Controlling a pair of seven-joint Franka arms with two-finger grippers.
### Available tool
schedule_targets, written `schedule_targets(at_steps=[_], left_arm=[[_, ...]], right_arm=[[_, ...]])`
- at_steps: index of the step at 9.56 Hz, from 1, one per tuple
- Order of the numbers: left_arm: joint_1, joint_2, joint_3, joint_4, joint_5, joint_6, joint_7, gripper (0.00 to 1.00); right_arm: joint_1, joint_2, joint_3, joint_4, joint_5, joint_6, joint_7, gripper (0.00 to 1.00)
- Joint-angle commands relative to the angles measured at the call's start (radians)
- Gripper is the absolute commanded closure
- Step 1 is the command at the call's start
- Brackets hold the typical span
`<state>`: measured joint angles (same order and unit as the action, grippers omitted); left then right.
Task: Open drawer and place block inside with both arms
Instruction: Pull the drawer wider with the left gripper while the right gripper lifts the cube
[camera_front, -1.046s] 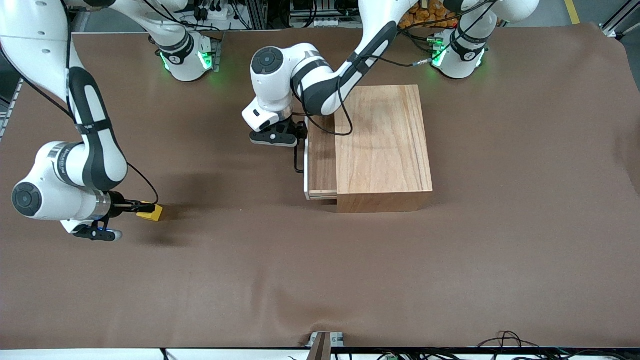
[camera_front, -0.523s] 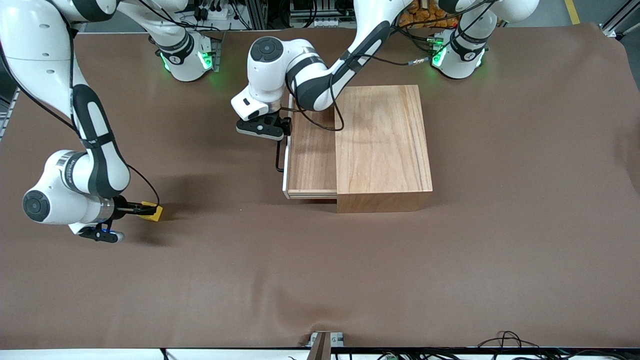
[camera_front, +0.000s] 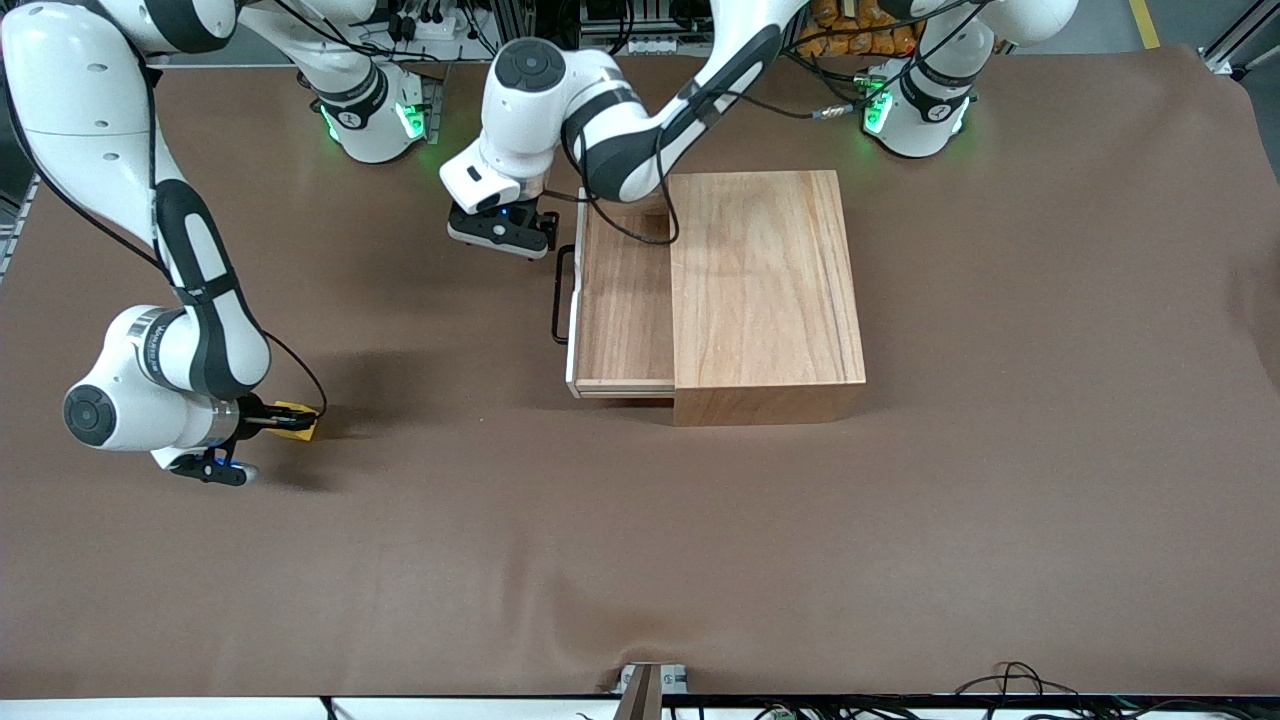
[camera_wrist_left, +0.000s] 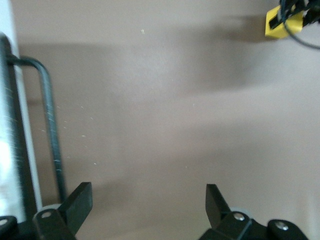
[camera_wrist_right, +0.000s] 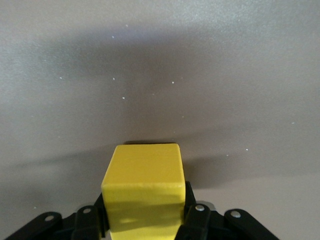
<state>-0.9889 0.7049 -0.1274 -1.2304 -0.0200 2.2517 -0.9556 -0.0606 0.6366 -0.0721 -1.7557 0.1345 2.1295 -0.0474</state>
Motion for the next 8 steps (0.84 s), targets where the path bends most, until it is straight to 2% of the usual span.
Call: schedule_targets(at_steps=[1, 2, 4, 5, 7, 8], left_arm=[[0.079, -0.138, 0.006, -0.038, -0.017, -0.137, 0.017, 0.0], [0.108, -0.177, 0.008, -0.038, -0.014, -0.193, 0.017, 0.0], [0.2, -0.226, 0.006, -0.04, -0.012, -0.266, 0.04, 0.0], [0.237, -0.24, 0.008, -0.04, -0.012, -0.309, 0.064, 0.0], [0.353, -0.289, 0.006, -0.04, -0.012, -0.375, 0.163, 0.0], [0.401, -0.306, 0.008, -0.04, -0.011, -0.426, 0.26, 0.0]], right_arm=[[-0.018, -0.087, 0.009, 0.008, 0.008, -0.092, -0.099, 1.0], [-0.021, -0.109, 0.011, 0.053, 0.007, -0.174, -0.136, 1.0], [-0.01, -0.118, 0.018, 0.228, 0.013, -0.407, -0.325, 1.0], [-0.002, -0.12, 0.046, 0.299, 0.034, -0.49, -0.339, 1.0], [0.013, -0.123, 0.176, 0.413, 0.043, -0.604, -0.321, 1.0], [0.027, -0.123, 0.237, 0.426, 0.046, -0.608, -0.255, 1.0]])
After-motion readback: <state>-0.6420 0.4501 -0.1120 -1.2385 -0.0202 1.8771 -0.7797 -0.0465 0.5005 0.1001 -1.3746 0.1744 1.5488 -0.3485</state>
